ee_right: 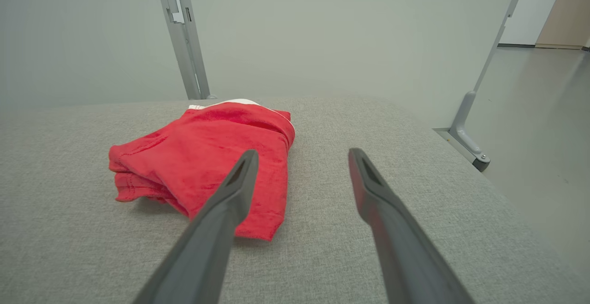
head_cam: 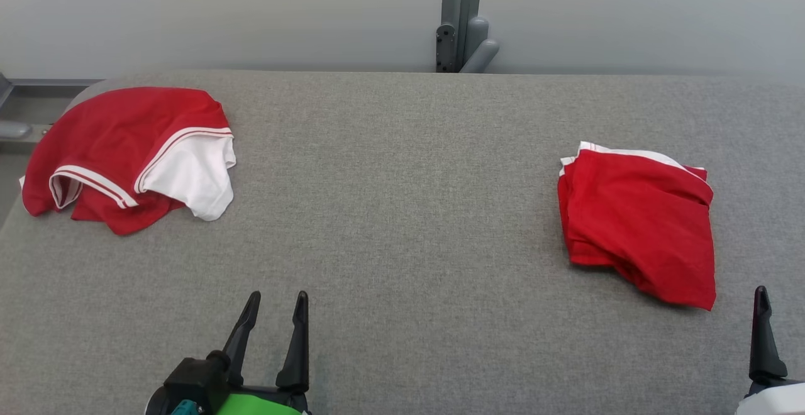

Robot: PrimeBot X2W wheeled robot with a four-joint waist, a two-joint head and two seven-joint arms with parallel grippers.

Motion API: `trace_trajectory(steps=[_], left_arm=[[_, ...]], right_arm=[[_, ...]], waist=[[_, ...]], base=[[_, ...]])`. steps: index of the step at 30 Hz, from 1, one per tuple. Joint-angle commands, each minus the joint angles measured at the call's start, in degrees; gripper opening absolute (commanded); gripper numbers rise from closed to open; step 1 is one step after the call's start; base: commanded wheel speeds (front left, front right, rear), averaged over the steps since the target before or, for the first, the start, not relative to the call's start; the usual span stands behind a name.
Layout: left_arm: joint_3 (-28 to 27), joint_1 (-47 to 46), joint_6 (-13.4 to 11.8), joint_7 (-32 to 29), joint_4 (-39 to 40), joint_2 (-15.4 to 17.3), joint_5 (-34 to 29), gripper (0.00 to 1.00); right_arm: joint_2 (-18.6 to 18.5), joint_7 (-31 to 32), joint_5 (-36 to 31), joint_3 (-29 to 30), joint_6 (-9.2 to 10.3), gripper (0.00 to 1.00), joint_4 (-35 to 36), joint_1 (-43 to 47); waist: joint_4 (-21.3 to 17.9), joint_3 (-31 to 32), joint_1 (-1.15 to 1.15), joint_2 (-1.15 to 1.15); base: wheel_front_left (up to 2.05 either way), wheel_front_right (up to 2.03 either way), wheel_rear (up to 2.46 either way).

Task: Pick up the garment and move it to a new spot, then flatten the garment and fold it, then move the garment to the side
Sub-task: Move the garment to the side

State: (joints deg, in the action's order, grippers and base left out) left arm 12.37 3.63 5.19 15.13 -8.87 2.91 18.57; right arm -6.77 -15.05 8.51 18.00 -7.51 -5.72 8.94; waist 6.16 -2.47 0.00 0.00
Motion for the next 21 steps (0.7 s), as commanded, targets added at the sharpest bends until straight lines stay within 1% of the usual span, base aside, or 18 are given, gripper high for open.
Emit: trace_trajectory(steps=[1, 4, 6, 8, 9, 10, 13, 15, 16, 18, 20, 21], left_arm=[[-0.1, 0.7, -0.3, 0.0, 0.4, 0.0, 0.4, 1.00], [-0.3, 0.7, -0.7, 0.0, 0.7, 0.0, 0.6, 1.00], [-0.4, 0.6, -0.9, 0.0, 1.0, 0.0, 0.7, 1.00], [-0.4, 0.1, -1.1, 0.0, 1.6, 0.0, 0.8, 1.00], [-0.2, -0.3, -1.1, 0.0, 1.8, 0.0, 0.8, 1.00], [0.0, -1.3, -1.1, 0.0, 2.1, 0.0, 0.6, 1.00], [0.3, -2.5, -1.0, 0.0, 2.3, 0.0, 0.2, 1.00], [0.6, -3.4, -0.8, 0.0, 2.3, 0.0, 0.0, 1.00], [0.8, -4.2, -0.7, 0.0, 2.2, 0.0, -0.1, 1.00], [1.1, -5.1, -0.6, 0.0, 2.2, 0.1, -0.1, 1.00], [1.2, -5.8, -0.8, 0.0, 2.2, 0.1, -0.1, 1.00], [1.3, -6.1, -0.9, 0.0, 2.3, 0.1, 0.0, 1.00]], right_arm=[[-0.2, -0.2, 0.2, -0.1, 0.04, 1.00, 0.1, 0.1], [0.1, -0.2, 2.5, -0.8, 0.04, 1.00, 0.2, -1.5], [-0.3, -0.2, 3.7, -1.5, 0.04, 1.00, 0.1, -2.3], [-1.7, 0.5, 6.6, -2.2, 0.05, 1.00, -1.3, -4.5], [-2.4, 2.5, 8.7, -2.8, 0.04, 1.00, -2.0, -6.2], [-4.3, 8.7, 12.4, -3.0, 0.04, 1.00, -3.2, -10.5], [-6.7, 19.2, 16.1, -3.1, 0.03, 1.00, -5.6, -17.1], [-6.7, 26.4, 17.9, -2.8, 0.02, 1.00, -8.6, -20.9], [-6.6, 31.6, 18.8, -2.3, 0.02, 1.00, -11.1, -25.0], [-6.9, 34.6, 17.4, -2.6, 0.01, 1.00, -13.6, -27.4], [-6.0, 36.5, 17.1, -2.6, 0.01, 1.00, -16.3, -29.0], [-6.1, 36.8, 16.2, -3.1, 0.01, 1.00, -17.2, -29.7]], waist=[[-0.1, -0.1, 0.00, 0.00], [-0.3, -0.6, 0.00, 0.00], [-0.4, -0.9, 0.00, 0.00], [-0.8, -1.9, 0.00, 0.00], [-1.0, -2.5, 0.00, 0.00], [-1.5, -3.9, 0.00, 0.00], [-2.1, -6.1, 0.00, 0.00], [-2.2, -7.3, 0.00, 0.00], [-2.0, -8.3, 0.00, 0.00], [-1.6, -9.2, 0.00, 0.00], [-1.1, -10.0, 0.00, 0.00], [-0.9, -10.3, 0.00, 0.00]], base=[[0.00, 0.00, 0.00], [0.00, 0.00, 0.00], [0.00, 0.00, 0.00], [0.00, 0.00, 0.00], [0.00, 0.00, 0.00], [0.00, 0.00, 0.00], [0.00, 0.00, 0.00], [0.00, 0.00, 0.00], [0.00, 0.00, 0.00], [0.00, 0.00, 0.00], [0.00, 0.00, 0.00], [0.00, 0.00, 0.00]])
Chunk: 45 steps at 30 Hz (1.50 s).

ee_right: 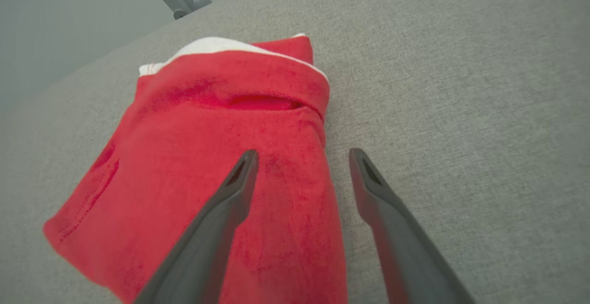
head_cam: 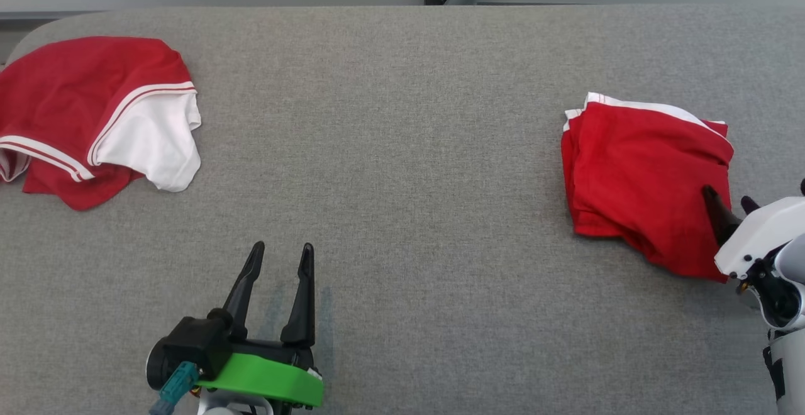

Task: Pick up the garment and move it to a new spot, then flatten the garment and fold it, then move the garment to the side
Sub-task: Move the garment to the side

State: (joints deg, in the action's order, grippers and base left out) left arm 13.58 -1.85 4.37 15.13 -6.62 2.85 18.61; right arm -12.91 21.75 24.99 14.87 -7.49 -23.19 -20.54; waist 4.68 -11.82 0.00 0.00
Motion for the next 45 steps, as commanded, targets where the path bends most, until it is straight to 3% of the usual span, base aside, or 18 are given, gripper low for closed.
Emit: trace_trajectory(steps=[1, 6, 7, 8, 12, 21, 25, 29, 30, 31, 32, 37, 45], left_arm=[[0.2, -0.8, -0.1, 0.0, 0.1, 0.1, 0.1, 1.00], [0.2, -1.6, -0.3, 0.0, 0.5, 0.1, -0.1, 1.00], [0.2, -1.6, -0.3, 0.0, 0.5, 0.1, -0.3, 1.00], [0.1, -1.7, -0.3, 0.0, 0.6, 0.1, -0.5, 1.00], [-0.4, -2.2, -0.2, 0.0, 1.1, 0.1, -1.0, 1.00], [-0.1, -4.3, 0.5, 0.0, 2.0, 0.1, -1.8, 1.00], [0.2, -4.6, 0.7, 0.0, 2.0, 0.1, -1.6, 1.00], [0.2, -4.3, 0.4, 0.0, 2.1, 0.1, -1.2, 1.00], [0.2, -4.3, 0.4, 0.0, 2.1, 0.1, -1.1, 1.00], [0.2, -4.2, 0.3, 0.0, 2.2, 0.1, -1.0, 1.00], [0.1, -4.2, 0.1, 0.0, 2.1, 0.1, -0.8, 1.00], [0.2, -4.0, -0.4, 0.0, 2.1, 0.1, 0.0, 1.00], [-1.1, -1.6, -0.7, 0.0, 1.6, 0.1, 0.5, 1.00]], right_arm=[[0.2, 0.2, -0.3, 0.1, 0.00, 1.00, -1.0, -0.8], [1.6, -0.4, 0.3, 1.1, -0.01, 1.00, -6.0, -3.3], [1.8, -0.5, 1.0, 1.3, -0.01, 0.77, -6.7, -3.7], [1.7, -0.6, 1.5, 1.1, -0.01, 0.00, -7.1, -4.2], [-2.2, 2.1, 3.0, -2.7, -0.01, 0.00, -6.2, -6.0], [-23.2, 9.5, -3.2, -11.8, 0.02, 0.00, -4.3, -10.9], [-28.7, 8.2, -6.8, -11.7, 0.03, 0.00, -7.9, -12.3], [-30.5, 5.3, -9.4, -10.3, 0.03, 0.00, -11.3, -13.3], [-30.7, 3.8, -10.9, -9.2, 0.03, 0.22, -12.7, -13.9], [-30.6, 2.3, -12.4, -8.7, 0.02, 0.74, -13.6, -14.1], [-30.5, 0.9, -14.4, -8.1, 0.02, 1.00, -14.8, -14.3], [-27.5, -3.9, -20.7, -5.3, 0.03, 1.00, -18.6, -15.8], [-19.2, -18.5, -21.0, -2.9, 0.04, 1.00, -11.3, -11.3]], waist=[[0.8, -1.2, 0.00, 0.00], [1.5, -2.6, 0.00, 0.00], [1.5, -2.9, 0.00, 0.00], [1.5, -3.2, 0.00, 0.00], [1.2, -4.4, 0.00, 0.00], [0.5, -8.0, 0.00, 0.00], [0.9, -8.4, 0.00, 0.00], [1.0, -8.7, 0.00, 0.00], [1.0, -8.8, 0.00, 0.00], [1.0, -8.8, 0.00, 0.00], [0.9, -8.8, 0.00, 0.00], [0.3, -7.5, 0.00, 0.00], [-1.5, -2.0, 0.00, 0.00]], base=[[0.00, 0.00, 0.00], [0.00, 0.00, 0.00], [0.00, 0.00, 0.00], [0.00, 0.00, 0.00], [0.00, 0.00, 0.00], [0.00, 0.00, 0.00], [0.00, 0.00, 0.00], [0.00, 0.00, 0.00], [0.00, 0.00, 0.00], [0.00, 0.00, 0.00], [0.00, 0.00, 0.00], [0.00, 0.00, 0.00], [0.00, 0.00, 0.00]])
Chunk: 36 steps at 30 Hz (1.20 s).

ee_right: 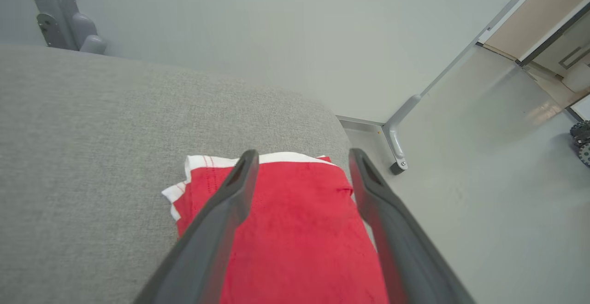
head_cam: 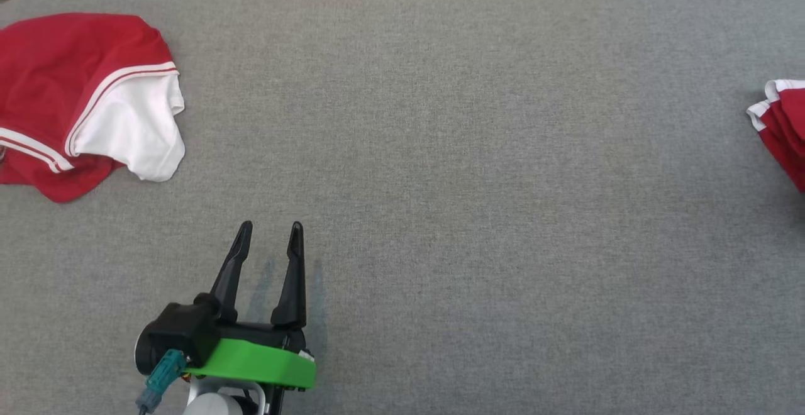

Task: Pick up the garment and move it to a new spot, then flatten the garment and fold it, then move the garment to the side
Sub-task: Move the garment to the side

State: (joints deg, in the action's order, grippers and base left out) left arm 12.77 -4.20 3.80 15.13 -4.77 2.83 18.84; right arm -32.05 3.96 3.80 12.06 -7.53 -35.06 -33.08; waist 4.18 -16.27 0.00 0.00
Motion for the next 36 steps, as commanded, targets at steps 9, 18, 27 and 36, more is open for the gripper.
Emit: trace_trajectory(steps=[9, 18, 27, 36], left_arm=[[-2.6, 3.1, -0.7, 0.0, -3.1, 0.2, 1.4, 1.00], [-4.6, 3.2, 0.8, 0.0, -9.7, 0.2, -0.1, 1.00], [-6.3, 4.6, 2.5, 0.0, -13.2, 0.1, -1.0, 1.00], [-5.6, 4.1, 3.2, 0.0, -14.0, 0.1, -1.3, 1.00]], right_arm=[[11.1, -11.0, 1.2, 3.6, 0.07, 1.00, 20.3, 19.7], [22.1, -18.9, 0.9, 3.4, 0.08, 1.00, 25.0, 35.0], [24.8, -19.2, 0.8, 0.0, 0.08, 1.00, 27.8, 41.1], [26.9, -19.2, 0.6, -2.1, 0.08, 1.00, 27.2, 42.2]], waist=[[-1.5, 9.0, 0.00, 0.00], [-0.9, 12.9, 0.00, 0.00], [-0.5, 15.9, 0.00, 0.00], [-0.1, 16.3, 0.00, 0.00]], base=[[0.00, 0.00, 0.00], [0.00, 0.00, 0.00], [0.00, 0.00, 0.00], [0.00, 0.00, 0.00]])
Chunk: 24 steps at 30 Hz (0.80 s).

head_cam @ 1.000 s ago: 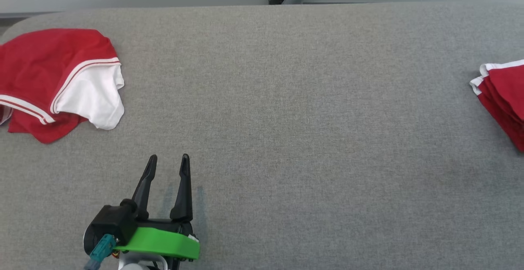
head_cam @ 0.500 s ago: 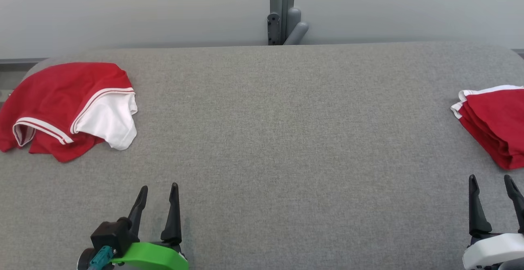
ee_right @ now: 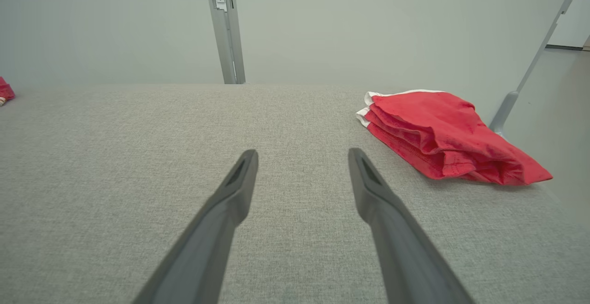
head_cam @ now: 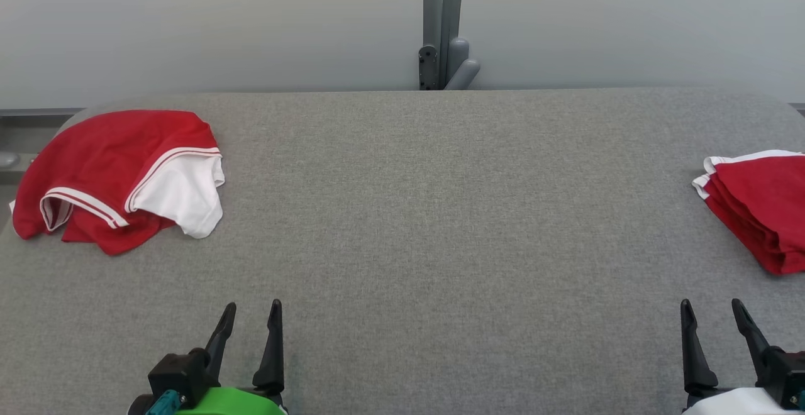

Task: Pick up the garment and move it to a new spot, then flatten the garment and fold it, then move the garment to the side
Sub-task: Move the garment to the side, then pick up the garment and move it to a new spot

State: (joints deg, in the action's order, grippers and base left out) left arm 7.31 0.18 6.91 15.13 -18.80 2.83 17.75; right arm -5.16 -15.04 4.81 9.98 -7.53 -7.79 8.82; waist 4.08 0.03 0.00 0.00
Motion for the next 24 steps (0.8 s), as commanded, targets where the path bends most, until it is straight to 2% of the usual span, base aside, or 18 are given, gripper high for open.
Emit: trace_trajectory(steps=[1, 9, 14, 18, 24], left_arm=[[-0.2, -0.3, 0.2, 0.0, -0.1, 0.1, -0.2, 1.00], [-0.4, -0.3, 0.4, 0.0, -0.1, 0.1, -0.4, 1.00], [-0.5, -0.6, 0.5, 0.0, 0.5, 0.1, -0.4, 1.00], [-1.0, -0.4, 0.2, 0.0, 1.1, 0.2, -0.1, 1.00], [-3.4, 1.6, -1.3, 0.0, 2.6, 0.2, 0.5, 1.00]], right_arm=[[0.1, -0.2, -0.5, 0.0, 0.08, 1.00, 0.0, 0.3], [0.6, -0.2, -0.3, -0.3, 0.08, 1.00, -0.5, 0.2], [0.9, -0.2, -0.1, -0.6, 0.08, 1.00, 0.2, 0.7], [1.1, -0.2, 0.2, -1.1, 0.08, 1.00, 0.6, 1.2], [1.2, -0.2, 0.8, -3.4, 0.08, 1.00, 0.5, 0.4]], waist=[[0.0, 0.1, 0.00, 0.00], [0.6, 1.0, 0.00, 0.00], [2.6, 1.3, 0.00, 0.00], [6.3, 1.5, 0.00, 0.00], [13.8, 1.8, 0.00, 0.00]], base=[[0.00, 0.00, 0.00], [0.00, 0.00, 0.00], [0.00, 0.00, 0.00], [0.00, 0.00, 0.00], [0.00, 0.00, 0.00]])
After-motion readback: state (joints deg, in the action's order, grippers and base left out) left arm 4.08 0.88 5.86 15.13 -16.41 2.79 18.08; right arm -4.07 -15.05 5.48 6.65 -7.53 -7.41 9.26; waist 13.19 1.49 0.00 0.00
